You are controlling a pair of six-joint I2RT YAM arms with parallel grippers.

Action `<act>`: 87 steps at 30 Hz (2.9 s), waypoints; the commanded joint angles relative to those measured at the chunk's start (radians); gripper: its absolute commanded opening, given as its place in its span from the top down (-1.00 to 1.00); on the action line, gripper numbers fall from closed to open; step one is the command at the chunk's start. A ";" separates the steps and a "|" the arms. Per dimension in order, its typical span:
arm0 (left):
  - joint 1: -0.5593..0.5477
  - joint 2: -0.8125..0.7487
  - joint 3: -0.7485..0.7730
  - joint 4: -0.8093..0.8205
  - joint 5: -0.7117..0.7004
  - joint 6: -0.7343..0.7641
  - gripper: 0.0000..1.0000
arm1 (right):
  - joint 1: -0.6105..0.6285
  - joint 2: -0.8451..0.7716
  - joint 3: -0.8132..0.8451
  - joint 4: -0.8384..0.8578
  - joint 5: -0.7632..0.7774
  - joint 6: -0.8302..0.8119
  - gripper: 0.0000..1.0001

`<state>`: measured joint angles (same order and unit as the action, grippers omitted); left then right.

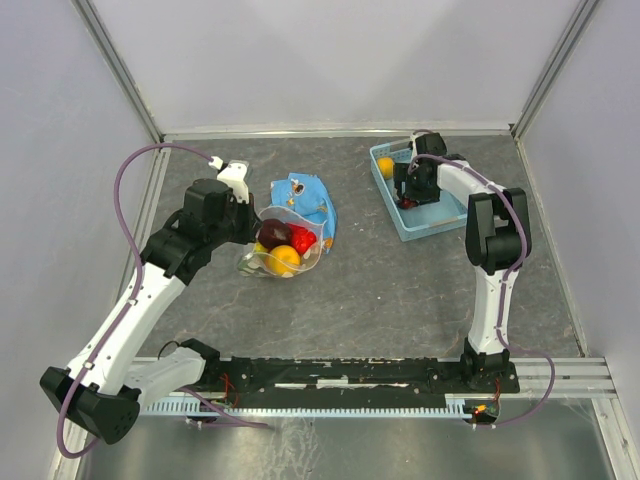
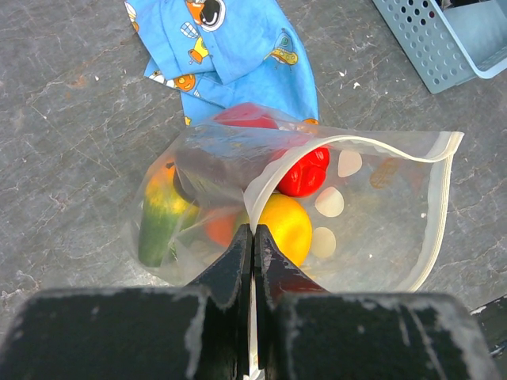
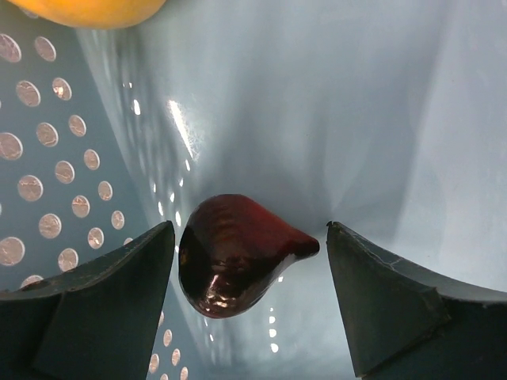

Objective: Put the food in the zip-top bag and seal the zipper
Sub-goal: Pick up the fake fruit from the bin, then place the fake fruit in the zipper food storage bag.

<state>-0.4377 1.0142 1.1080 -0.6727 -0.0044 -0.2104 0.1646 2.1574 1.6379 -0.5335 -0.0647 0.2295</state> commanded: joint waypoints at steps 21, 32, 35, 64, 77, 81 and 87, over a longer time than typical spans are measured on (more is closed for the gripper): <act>0.004 -0.014 -0.001 0.058 0.022 0.036 0.95 | 0.008 0.026 0.066 -0.069 -0.049 -0.141 -0.61; 0.004 -0.014 -0.002 0.060 0.023 0.035 0.95 | 0.014 0.055 0.093 -0.053 -0.058 -0.139 -0.52; 0.005 -0.013 -0.002 0.060 0.024 0.036 0.95 | 0.015 0.045 0.076 -0.046 -0.052 -0.135 -0.44; 0.006 -0.017 0.000 0.062 0.065 0.035 0.95 | 0.090 -0.468 -0.243 0.069 -0.010 -0.049 -0.07; 0.006 -0.030 -0.003 0.065 0.109 0.032 0.95 | 0.426 -0.770 -0.293 0.077 0.062 -0.031 -0.07; 0.005 -0.028 -0.007 0.066 0.115 0.032 0.95 | 0.537 -0.818 -0.301 0.106 0.060 -0.021 -0.07; 0.005 -0.025 -0.005 0.066 0.125 0.029 0.95 | 0.682 -0.818 -0.320 0.187 0.035 0.014 -0.07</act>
<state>-0.4377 1.0058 1.1053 -0.6697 0.0895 -0.2104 0.7788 1.3472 1.3334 -0.4404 -0.0231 0.2058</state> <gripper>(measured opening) 0.043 0.699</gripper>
